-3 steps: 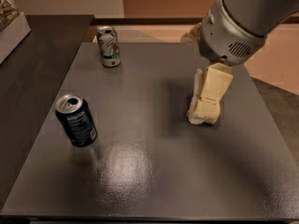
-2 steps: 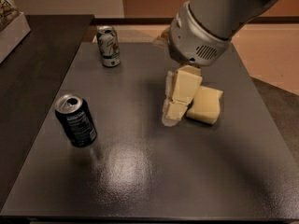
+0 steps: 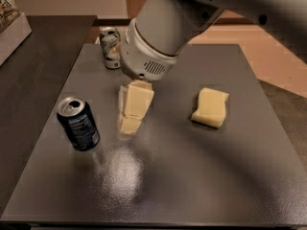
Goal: Knock pepsi can over
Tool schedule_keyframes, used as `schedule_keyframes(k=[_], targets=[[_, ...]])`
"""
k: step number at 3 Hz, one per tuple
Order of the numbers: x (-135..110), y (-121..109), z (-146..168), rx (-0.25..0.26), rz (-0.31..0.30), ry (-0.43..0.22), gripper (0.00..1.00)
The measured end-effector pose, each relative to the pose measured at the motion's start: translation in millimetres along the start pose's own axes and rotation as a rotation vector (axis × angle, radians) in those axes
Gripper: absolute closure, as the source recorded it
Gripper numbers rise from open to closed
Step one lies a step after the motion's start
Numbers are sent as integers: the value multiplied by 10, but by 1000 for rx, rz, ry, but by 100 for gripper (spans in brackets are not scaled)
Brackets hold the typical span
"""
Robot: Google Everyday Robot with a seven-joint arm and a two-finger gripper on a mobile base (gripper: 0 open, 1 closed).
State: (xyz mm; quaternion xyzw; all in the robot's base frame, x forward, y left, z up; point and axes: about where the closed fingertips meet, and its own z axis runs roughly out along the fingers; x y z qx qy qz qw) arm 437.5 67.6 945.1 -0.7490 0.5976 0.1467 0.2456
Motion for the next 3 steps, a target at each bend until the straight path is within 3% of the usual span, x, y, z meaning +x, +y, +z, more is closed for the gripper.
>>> schedule_keyframes(k=[1,3], targets=[[-228,-10,301,-33,-25,-33,0],[-333,-40,726,-84,-26,-58,0]])
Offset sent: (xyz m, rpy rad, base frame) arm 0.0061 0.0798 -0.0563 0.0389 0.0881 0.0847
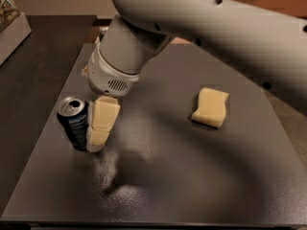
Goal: Knock pepsi can over
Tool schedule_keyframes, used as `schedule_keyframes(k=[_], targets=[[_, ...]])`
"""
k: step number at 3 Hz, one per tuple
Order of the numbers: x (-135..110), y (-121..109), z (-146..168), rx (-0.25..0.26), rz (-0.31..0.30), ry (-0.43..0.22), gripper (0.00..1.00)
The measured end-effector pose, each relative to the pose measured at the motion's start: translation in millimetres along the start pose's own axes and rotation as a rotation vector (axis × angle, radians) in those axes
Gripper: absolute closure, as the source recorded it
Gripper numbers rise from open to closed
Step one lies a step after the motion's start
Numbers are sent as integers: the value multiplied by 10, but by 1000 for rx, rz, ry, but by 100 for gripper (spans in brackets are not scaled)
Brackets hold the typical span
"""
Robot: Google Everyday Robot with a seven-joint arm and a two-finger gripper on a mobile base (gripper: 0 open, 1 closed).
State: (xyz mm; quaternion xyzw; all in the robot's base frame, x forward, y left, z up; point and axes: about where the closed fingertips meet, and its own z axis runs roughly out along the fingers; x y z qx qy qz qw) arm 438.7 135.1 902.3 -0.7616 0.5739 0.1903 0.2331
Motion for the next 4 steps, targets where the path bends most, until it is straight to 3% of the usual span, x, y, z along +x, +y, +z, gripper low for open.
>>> schedule_keyframes(k=[2,3,4], targets=[[-73,30,160,-31,-7,-19,0],[-97,54,213,-47,-6,-34,17],[-80,43,222,-68,12,-53,41]])
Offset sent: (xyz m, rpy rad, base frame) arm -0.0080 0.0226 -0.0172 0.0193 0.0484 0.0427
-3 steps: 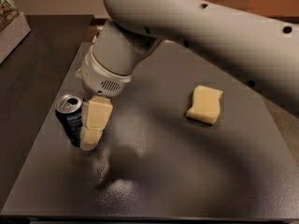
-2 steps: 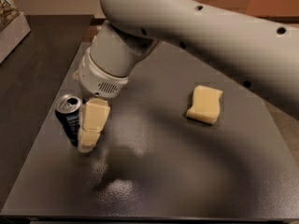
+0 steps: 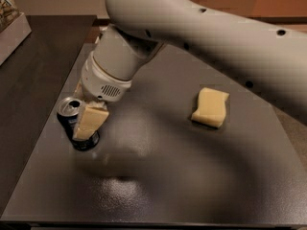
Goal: Knock pepsi can over
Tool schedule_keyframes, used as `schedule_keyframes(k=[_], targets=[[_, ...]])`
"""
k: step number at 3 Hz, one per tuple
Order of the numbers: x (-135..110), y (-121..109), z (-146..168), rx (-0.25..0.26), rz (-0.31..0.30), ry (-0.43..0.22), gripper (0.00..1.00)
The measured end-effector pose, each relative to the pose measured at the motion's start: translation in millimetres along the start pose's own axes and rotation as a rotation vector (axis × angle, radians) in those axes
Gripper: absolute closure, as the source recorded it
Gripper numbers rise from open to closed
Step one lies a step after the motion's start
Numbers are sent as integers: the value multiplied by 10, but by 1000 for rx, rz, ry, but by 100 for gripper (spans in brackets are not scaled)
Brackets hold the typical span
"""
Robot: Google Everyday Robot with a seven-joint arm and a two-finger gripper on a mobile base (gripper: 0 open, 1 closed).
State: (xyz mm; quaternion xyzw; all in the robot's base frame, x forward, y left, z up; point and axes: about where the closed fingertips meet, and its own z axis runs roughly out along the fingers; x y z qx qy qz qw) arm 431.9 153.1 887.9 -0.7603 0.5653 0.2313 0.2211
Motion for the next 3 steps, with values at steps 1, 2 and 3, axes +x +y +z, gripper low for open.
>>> schedule_keyframes(k=[1,2,3], targets=[[-25,1,-39,-17,9,-14,64],[0,-63,-192,-15,17,11,88],[113,-159,-436,12,3,84,100]])
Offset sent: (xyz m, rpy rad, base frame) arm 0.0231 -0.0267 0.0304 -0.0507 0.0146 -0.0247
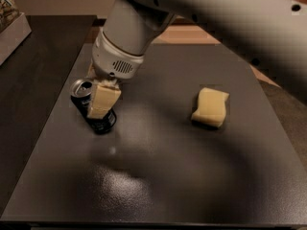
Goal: Knock pepsi can over
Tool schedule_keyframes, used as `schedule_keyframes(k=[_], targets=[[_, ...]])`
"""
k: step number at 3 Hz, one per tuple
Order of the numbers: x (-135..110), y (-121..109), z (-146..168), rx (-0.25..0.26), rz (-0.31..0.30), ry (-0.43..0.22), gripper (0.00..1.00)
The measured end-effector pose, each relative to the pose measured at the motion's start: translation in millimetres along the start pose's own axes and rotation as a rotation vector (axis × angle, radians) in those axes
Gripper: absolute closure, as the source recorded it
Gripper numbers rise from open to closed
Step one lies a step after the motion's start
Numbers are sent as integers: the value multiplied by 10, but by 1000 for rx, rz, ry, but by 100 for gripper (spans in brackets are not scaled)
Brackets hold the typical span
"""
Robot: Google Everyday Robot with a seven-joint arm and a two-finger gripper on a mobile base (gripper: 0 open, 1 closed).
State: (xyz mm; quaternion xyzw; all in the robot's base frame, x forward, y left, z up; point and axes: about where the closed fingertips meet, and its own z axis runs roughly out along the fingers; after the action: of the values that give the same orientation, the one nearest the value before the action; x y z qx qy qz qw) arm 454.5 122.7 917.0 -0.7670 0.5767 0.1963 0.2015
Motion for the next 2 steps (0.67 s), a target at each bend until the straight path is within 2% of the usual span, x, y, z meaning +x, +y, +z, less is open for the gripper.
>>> schedule_keyframes(k=[1,2], targets=[[198,-105,-233,45,-32,110,100],[406,-179,-400,122,-82,240,100]])
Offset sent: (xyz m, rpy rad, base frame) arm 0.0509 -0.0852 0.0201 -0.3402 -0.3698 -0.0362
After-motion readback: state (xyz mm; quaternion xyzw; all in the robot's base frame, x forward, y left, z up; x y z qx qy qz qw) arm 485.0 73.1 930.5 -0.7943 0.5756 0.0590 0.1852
